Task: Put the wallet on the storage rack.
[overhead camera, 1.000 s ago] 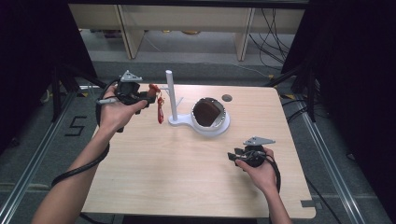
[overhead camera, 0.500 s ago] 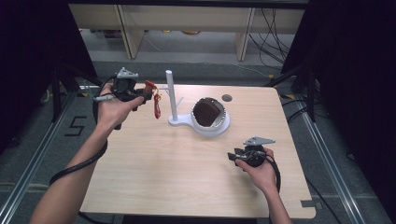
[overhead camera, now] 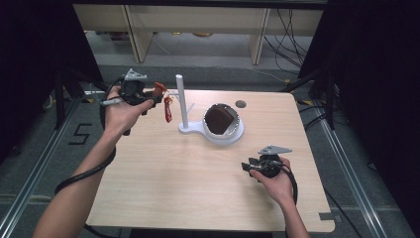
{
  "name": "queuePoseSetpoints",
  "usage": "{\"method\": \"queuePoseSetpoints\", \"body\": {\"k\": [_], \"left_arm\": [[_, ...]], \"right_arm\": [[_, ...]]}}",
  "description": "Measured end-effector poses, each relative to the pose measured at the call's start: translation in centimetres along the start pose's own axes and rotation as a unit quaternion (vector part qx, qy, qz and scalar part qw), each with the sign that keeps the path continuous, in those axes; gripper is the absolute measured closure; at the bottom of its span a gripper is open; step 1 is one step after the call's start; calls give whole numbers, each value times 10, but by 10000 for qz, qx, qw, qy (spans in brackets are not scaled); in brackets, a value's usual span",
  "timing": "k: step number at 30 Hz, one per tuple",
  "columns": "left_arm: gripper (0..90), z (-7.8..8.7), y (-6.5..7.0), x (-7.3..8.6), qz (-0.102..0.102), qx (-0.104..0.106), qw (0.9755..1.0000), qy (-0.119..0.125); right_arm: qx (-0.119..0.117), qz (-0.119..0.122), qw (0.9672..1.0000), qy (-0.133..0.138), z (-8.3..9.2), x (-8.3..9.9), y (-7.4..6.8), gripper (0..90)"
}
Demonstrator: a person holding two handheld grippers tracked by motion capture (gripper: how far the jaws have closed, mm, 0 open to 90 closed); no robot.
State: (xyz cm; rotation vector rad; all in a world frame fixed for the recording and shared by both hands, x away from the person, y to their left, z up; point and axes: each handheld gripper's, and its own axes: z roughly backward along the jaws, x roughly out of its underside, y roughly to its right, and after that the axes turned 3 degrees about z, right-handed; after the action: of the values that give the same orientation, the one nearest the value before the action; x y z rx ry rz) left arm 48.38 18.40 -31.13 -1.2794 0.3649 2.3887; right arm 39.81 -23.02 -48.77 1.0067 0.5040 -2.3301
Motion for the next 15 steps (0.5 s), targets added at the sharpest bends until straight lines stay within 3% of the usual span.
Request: {"method": "queuePoseSetpoints", "body": {"k": [5, 6, 13, 15], "left_arm": [[669, -1, 6, -1, 12, 48, 9999, 102], [670, 1, 6, -2, -112, 74, 9999, 40], [669, -2, 18, -2, -165, 185, 9996, 153], [669, -3, 19, -1, -284, 182, 9994, 42]], "right_arm": [[-58, -34, 10000, -22, -1, 1, 0, 592], [-51, -37, 10000, -29, -1, 1, 0, 592], [1, -22, 10000, -35, 0, 1, 0, 592], [2, -24, 10000, -37, 0, 1, 0, 592]]}}
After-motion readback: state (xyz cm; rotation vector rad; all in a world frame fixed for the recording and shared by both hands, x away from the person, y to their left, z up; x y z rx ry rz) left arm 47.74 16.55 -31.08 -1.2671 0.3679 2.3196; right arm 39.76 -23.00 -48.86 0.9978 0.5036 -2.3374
